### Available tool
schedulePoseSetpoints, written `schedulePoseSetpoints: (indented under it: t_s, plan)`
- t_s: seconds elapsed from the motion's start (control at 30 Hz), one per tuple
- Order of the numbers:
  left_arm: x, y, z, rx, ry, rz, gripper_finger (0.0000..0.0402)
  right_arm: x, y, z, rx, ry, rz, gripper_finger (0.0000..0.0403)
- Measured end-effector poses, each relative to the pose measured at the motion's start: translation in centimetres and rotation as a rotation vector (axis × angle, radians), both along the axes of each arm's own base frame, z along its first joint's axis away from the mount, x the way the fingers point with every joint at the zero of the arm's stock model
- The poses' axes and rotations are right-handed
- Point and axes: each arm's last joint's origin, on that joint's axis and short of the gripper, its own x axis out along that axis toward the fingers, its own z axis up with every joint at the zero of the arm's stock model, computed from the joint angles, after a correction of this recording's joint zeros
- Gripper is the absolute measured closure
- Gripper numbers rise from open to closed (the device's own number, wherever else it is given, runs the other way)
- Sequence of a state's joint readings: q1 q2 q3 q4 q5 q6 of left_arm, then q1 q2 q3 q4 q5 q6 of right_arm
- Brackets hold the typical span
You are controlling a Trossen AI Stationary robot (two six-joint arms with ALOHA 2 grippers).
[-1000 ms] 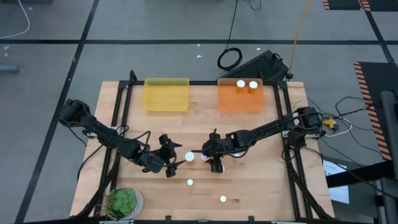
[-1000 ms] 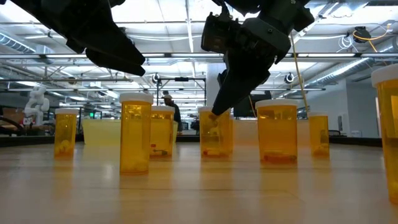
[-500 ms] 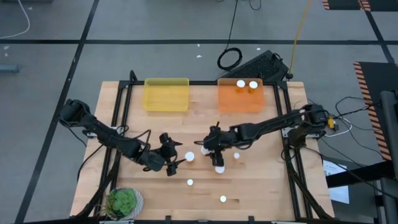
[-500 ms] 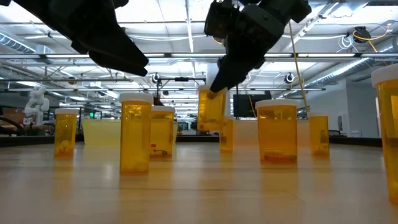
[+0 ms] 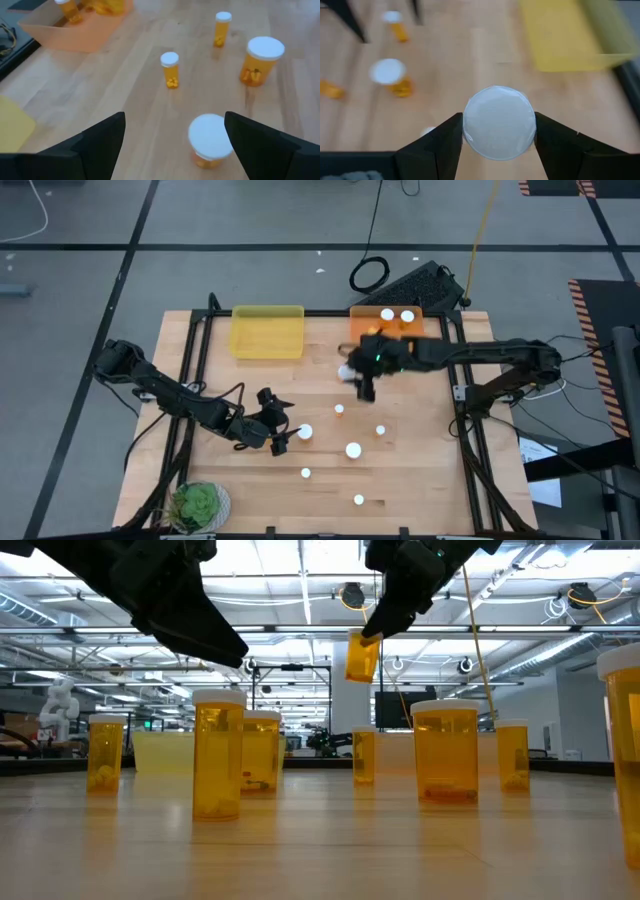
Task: Pick and place medicine bottles into bin by pill shape (circle, oval)
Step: Put the big yellow pill bottle into the transparent orange bin
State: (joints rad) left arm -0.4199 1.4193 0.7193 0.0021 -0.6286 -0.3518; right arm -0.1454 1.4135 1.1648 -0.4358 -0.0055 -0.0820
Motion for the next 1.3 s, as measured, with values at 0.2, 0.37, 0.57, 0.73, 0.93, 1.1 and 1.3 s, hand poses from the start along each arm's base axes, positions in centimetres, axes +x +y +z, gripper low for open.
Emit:
schedulePoseSetpoints:
  t_s: [0.2, 0.37, 0.57, 0.73, 0.93, 1.1, 1.3]
  plan:
    - [0.2, 1.1, -0.2, 0.027, 0.035, 0.03, 0.0055, -2.1, -5.6, 1.0, -0.067, -0.02, -0.13, 0.0187]
    - [0.4, 2.0, -0.3, 0.035, 0.053, 0.058, 0.0055, -3.6, -10.3, 0.3, -0.061, -0.005, -0.2, 0.0187]
    - [0.6, 2.9, -0.4, 0.03, 0.067, 0.07, 0.0055, -4.7, -15.0, -1.5, -0.036, -0.002, -0.278, 0.0187]
    - [0.7, 3.3, -0.4, 0.03, 0.068, 0.085, 0.0055, -4.7, -17.8, -3.8, -0.019, 0.02, -0.317, 0.0187]
    - [0.7, 3.3, -0.4, 0.031, 0.074, 0.084, 0.0055, -4.5, -20.1, -6.9, 0.007, 0.066, -0.355, 0.0187]
    - [0.7, 3.3, -0.4, 0.032, 0.075, 0.082, 0.0055, -4.2, -20.9, -9.2, 0.027, 0.118, -0.357, 0.0187]
    - [0.7, 3.3, -0.4, 0.036, 0.076, 0.08, 0.0055, -4.1, -21.7, -10.7, 0.012, 0.142, -0.378, 0.0187]
